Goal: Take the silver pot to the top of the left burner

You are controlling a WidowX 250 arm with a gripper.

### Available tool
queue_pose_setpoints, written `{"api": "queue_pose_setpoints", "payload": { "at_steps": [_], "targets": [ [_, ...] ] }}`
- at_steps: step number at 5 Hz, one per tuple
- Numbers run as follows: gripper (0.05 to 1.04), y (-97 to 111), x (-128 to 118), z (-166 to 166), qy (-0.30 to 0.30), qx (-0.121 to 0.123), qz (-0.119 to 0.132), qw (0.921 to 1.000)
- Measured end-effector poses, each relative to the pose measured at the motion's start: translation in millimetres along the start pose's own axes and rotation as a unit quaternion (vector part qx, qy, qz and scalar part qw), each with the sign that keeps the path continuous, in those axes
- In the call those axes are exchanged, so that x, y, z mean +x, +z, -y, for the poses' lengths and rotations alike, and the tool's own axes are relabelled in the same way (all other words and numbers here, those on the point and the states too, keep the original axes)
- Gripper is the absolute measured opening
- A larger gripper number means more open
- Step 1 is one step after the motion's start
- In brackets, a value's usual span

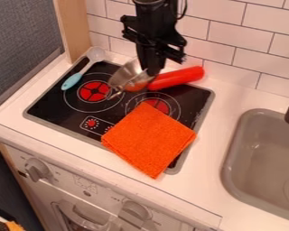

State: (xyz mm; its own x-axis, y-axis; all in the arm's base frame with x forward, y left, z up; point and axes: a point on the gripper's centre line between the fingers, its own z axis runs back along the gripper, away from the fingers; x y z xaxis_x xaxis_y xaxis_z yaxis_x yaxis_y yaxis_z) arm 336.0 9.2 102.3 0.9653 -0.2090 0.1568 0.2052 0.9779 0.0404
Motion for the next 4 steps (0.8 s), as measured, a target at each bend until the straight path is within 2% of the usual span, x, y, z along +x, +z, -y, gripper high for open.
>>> {"api": "queue_pose_setpoints", "payload": {
  "at_steps": [1,2,3,4],
  "targets": [
    [0.065,-18.4,10.4,-26.4,0.043,0.019,-0.018,0.9988],
    [0.064,-27.9,14.4,-43.0,0.07,0.028,-0.035,0.9965],
    [0.064,-31.6,19.6,-61.3,0.097,0.038,-0.037,0.9939],
    [0.064,-43.0,21.7,-71.7,0.105,0.039,-0.053,0.9923]
  ]
}}
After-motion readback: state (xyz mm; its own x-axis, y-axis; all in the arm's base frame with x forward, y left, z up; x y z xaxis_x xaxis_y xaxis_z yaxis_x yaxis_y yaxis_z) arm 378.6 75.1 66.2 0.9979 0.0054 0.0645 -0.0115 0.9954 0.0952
